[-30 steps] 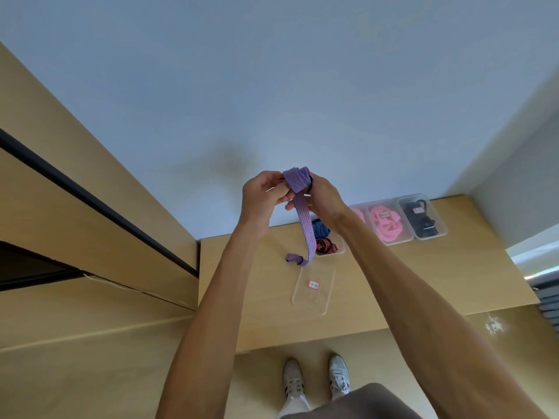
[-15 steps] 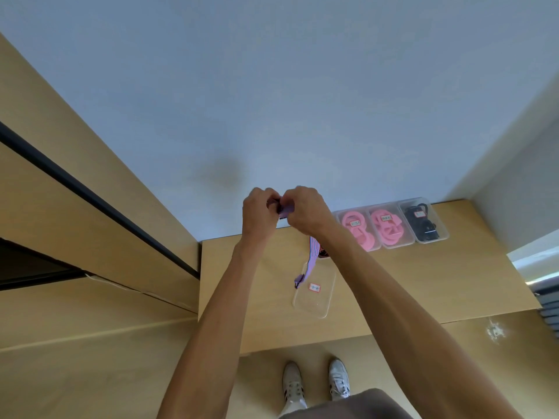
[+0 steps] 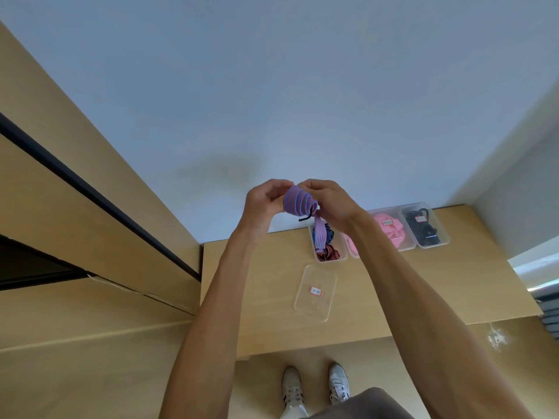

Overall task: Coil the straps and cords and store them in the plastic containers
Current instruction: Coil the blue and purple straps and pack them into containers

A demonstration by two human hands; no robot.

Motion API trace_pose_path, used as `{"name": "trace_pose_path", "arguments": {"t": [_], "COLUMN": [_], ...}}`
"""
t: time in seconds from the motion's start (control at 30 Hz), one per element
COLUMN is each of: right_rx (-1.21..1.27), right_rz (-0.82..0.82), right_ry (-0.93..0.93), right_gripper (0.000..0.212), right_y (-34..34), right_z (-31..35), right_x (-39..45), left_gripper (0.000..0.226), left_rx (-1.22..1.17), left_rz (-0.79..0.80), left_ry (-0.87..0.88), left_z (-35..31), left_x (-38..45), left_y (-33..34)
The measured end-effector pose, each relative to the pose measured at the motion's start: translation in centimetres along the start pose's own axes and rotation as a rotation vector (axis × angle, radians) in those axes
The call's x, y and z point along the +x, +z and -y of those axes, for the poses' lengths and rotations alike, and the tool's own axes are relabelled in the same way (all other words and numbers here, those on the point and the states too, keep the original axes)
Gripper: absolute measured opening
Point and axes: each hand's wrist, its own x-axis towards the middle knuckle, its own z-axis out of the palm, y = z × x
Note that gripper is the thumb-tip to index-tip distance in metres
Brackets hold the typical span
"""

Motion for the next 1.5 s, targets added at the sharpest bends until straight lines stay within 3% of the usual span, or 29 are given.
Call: {"name": "trace_pose_path", "arguments": {"t": [0.13, 0.23, 0.4, 0.5, 0.6, 0.8, 0.9, 1.07, 1.23, 1.3, 1.43, 1.5], "right_rx": [-0.003, -0.173, -0.588, -0.722, -0.809, -0.996, -0.888, -0.437, -0.22, -0.251, -0.149, -0.136], "right_rz": [-0.147, -0.193, -0.111, -0.164, -0.135, -0.168, -0.225, -0.29, -0.328, -0.377, -0.367, -0.39], "right_ry": [-0.026, 0.064, 0.105, 0.115, 0.178, 0.341, 0.339, 0.369, 0.319, 0.261, 0.133, 0.062], "right_gripper": [0.017, 0.02, 0.02, 0.014, 0.013, 0.014, 0.015, 0.024, 0.037, 0.032, 0.008, 0.012], "right_y": [1.7, 2.3, 2.6, 3.0, 3.1, 2.5, 2.6, 2.2, 2.8, 2.8, 2.7, 2.5], "right_z": [-1.0, -1.9, -2.7, -2.8, -1.6, 0.2, -0.2, -0.5, -0.6, -1.1, -1.6, -1.5], "right_x": [0.3, 0.6, 0.2, 0.2, 0.0, 0.2, 0.2, 0.2, 0.1, 0.1, -0.1, -0.1], "left_gripper": [0.027, 0.023, 0.015, 0.018, 0.023, 0.029, 0.028, 0.023, 0.021, 0.024, 0.027, 0.02], "left_rx": [-0.064, 0.064, 0.411, 0.608, 0.842, 0.934, 0.978, 0.898, 0.88, 0.73, 0.275, 0.164], "left_rz": [-0.218, -0.405, -0.601, -0.579, -0.442, -0.232, -0.253, -0.457, -0.338, -0.308, -0.36, -0.378], "left_ry": [-0.021, 0.029, 0.147, 0.243, 0.308, 0.346, 0.356, 0.309, 0.322, 0.269, -0.029, -0.057], "left_z": [0.3, 0.8, 2.2, 2.8, 3.4, 3.9, 3.5, 3.5, 3.3, 3.1, 2.3, 2.1], "left_x": [0.6, 1.2, 0.9, 0.5, 0.0, -0.5, -0.5, -0.5, -0.5, -0.4, 0.0, 0.0], "left_y": [1.5, 1.5, 1.4, 0.9, 0.5, 0.4, 0.4, 0.5, 0.9, 1.1, 0.7, 0.6]}}
